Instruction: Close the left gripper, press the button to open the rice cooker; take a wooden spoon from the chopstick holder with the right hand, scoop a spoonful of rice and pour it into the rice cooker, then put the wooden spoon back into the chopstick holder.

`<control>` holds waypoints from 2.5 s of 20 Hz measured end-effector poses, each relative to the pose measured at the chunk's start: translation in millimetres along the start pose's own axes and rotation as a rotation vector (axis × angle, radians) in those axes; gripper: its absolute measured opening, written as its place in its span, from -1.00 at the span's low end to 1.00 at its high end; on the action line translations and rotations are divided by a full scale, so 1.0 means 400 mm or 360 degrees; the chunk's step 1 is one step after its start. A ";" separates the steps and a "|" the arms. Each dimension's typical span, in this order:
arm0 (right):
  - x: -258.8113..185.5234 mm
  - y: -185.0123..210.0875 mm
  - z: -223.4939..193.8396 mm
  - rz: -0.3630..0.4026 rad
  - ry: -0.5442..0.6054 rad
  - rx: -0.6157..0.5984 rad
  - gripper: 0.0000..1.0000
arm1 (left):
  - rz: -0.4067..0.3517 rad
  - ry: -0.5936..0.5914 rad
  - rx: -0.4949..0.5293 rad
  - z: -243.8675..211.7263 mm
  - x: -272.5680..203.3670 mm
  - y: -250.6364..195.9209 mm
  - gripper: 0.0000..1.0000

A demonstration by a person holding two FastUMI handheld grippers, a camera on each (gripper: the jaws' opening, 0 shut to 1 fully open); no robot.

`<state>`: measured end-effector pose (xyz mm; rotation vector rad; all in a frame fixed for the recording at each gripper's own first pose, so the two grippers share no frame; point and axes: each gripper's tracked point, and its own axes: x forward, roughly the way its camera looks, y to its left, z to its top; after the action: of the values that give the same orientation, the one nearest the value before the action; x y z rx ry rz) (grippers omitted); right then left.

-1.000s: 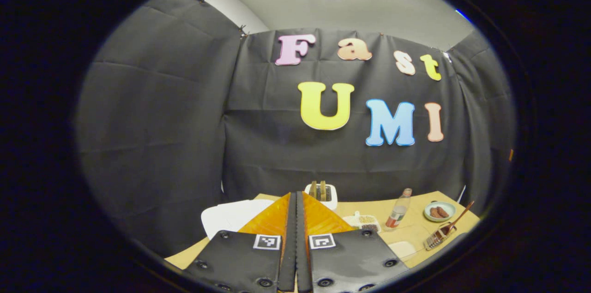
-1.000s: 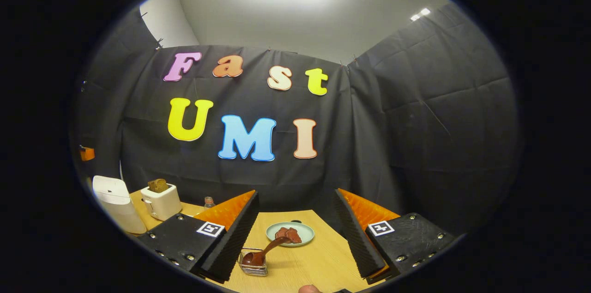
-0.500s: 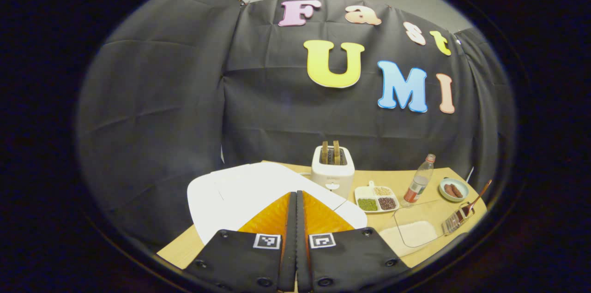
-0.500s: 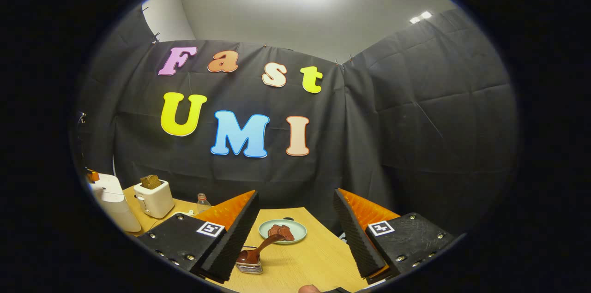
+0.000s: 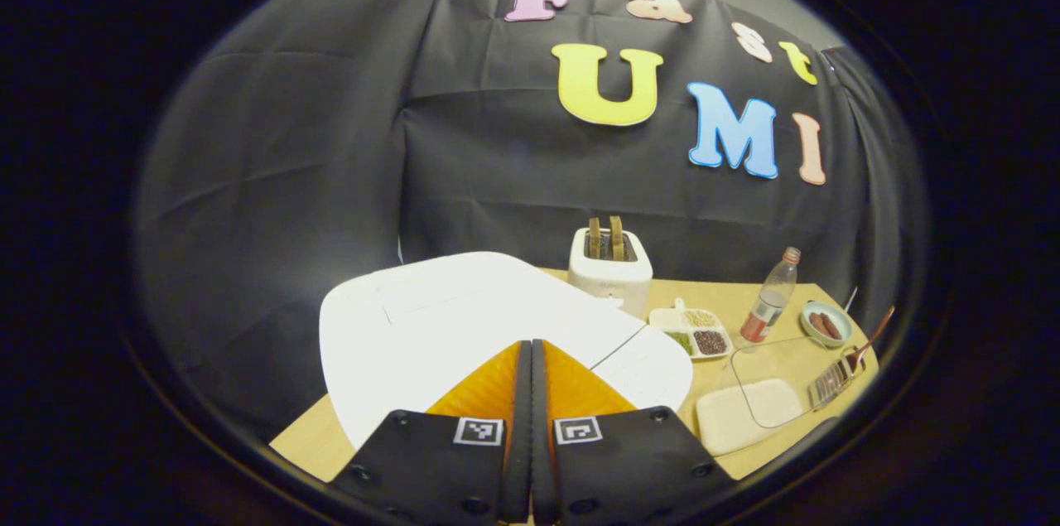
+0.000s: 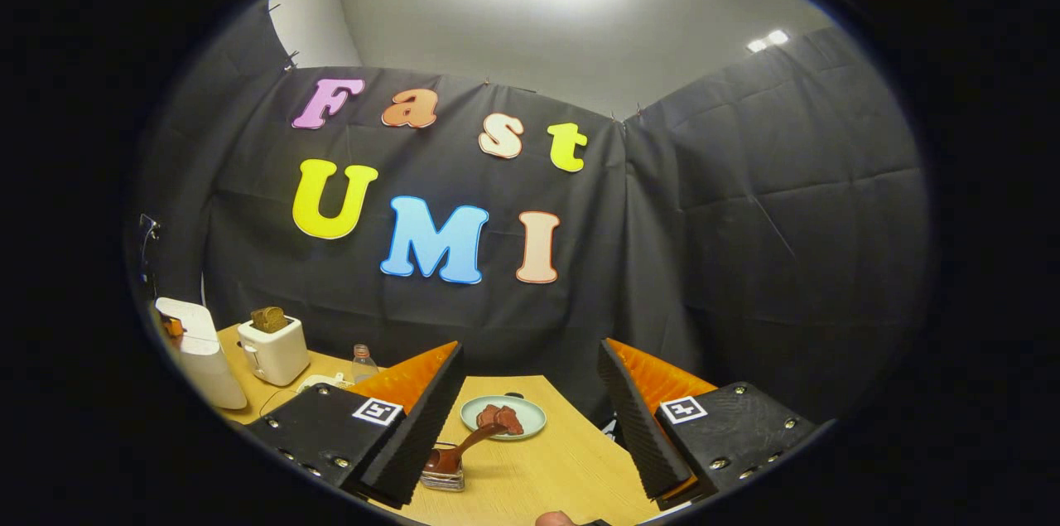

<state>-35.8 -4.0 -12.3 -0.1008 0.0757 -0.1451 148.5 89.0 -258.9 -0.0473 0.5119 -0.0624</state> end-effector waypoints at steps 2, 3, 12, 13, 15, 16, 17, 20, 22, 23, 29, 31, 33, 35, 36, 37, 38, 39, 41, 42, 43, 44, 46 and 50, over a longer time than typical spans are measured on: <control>0.002 0.002 0.002 0.0007 0.0000 0.0009 0.94 | -0.0010 0.0005 -0.0076 -0.003 -0.001 0.005 -0.82; 0.001 0.005 0.000 0.0015 -0.0001 0.0019 0.94 | -0.0014 0.0034 -0.0114 -0.008 -0.002 0.008 -0.82; 0.006 -0.016 0.001 0.0031 -0.0022 0.0064 0.94 | 0.0090 -0.0174 0.0077 0.146 -0.048 0.025 -0.82; 0.008 -0.019 0.002 0.0034 -0.0025 0.0064 0.94 | 0.0110 -0.0214 0.0085 0.179 -0.060 0.031 -0.82; 0.013 -0.022 0.000 0.0046 -0.0026 0.0074 0.94 | 0.0160 -0.0308 0.0086 0.254 -0.094 0.048 -0.82; 0.018 -0.021 0.001 0.0054 -0.0027 0.0087 0.94 | 0.0174 -0.0360 0.0090 0.287 -0.115 0.050 -0.82; 0.023 -0.022 -0.003 0.0059 -0.0023 0.0102 0.94 | 0.0163 -0.0399 0.0084 0.311 -0.137 0.040 -0.82; 0.036 -0.024 -0.011 0.0076 -0.0009 0.0136 0.94 | 0.0158 -0.0513 0.0087 0.383 -0.215 0.024 -0.81; 0.044 -0.021 -0.012 0.0092 -0.0009 0.0154 0.94 | 0.0120 -0.0584 0.0071 0.421 -0.277 -0.007 -0.79; 0.050 -0.018 -0.015 0.0105 -0.0010 0.0166 0.94 | 0.0088 -0.0611 0.0067 0.433 -0.303 -0.031 -0.47; 0.096 0.002 -0.046 0.0168 0.0019 0.0220 0.94 | 0.0036 -0.0828 0.0095 0.529 -0.477 -0.128 0.92; 0.115 0.011 -0.064 0.0188 0.0044 0.0224 0.94 | 0.0004 -0.0864 0.0120 0.537 -0.521 -0.163 0.93; 0.136 0.017 -0.083 0.0199 0.0058 0.0226 0.94 | -0.0034 -0.0891 0.0135 0.537 -0.561 -0.191 0.93; 0.158 0.023 -0.112 0.0199 0.0094 0.0240 0.94 | -0.0044 -0.0894 0.0158 0.530 -0.592 -0.206 0.92; 0.168 0.026 -0.124 0.0198 0.0109 0.0243 0.94 | -0.0051 -0.0895 0.0169 0.521 -0.605 -0.213 0.92; 0.179 0.034 -0.140 0.0205 0.0126 0.0242 0.94 | -0.0062 -0.0891 0.0180 0.518 -0.616 -0.222 0.92; 0.190 0.041 -0.153 0.0215 0.0143 0.0243 0.94 | -0.0069 -0.0882 0.0191 0.510 -0.621 -0.228 0.92; 0.202 0.049 -0.168 0.0225 0.0159 0.0247 0.94 | -0.0072 -0.0870 0.0203 0.503 -0.624 -0.234 0.92; 0.231 0.059 -0.202 0.0229 0.0203 0.0268 0.94 | -0.0063 -0.0856 0.0221 0.492 -0.631 -0.236 0.93; 0.246 0.069 -0.222 0.0235 0.0237 0.0276 0.94 | -0.0062 -0.0848 0.0223 0.484 -0.634 -0.238 0.94; 0.255 0.071 -0.248 0.0233 0.0268 0.0282 0.94 | -0.0058 -0.0838 0.0224 0.480 -0.636 -0.240 0.94; 0.267 0.074 -0.270 0.0232 0.0302 0.0288 0.95 | -0.0055 -0.0826 0.0224 0.472 -0.641 -0.238 0.94; 0.287 0.087 -0.322 0.0233 0.0376 0.0316 0.95 | -0.0046 -0.0807 0.0215 0.461 -0.642 -0.232 0.94; 0.305 0.108 -0.440 0.0229 0.0567 0.0379 0.95 | -0.0015 -0.0761 0.0218 0.441 -0.648 -0.210 0.93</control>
<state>75.9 3.7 -199.7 0.1694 0.4187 -0.0258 5.5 29.0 26.4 0.0691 0.0287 -0.0920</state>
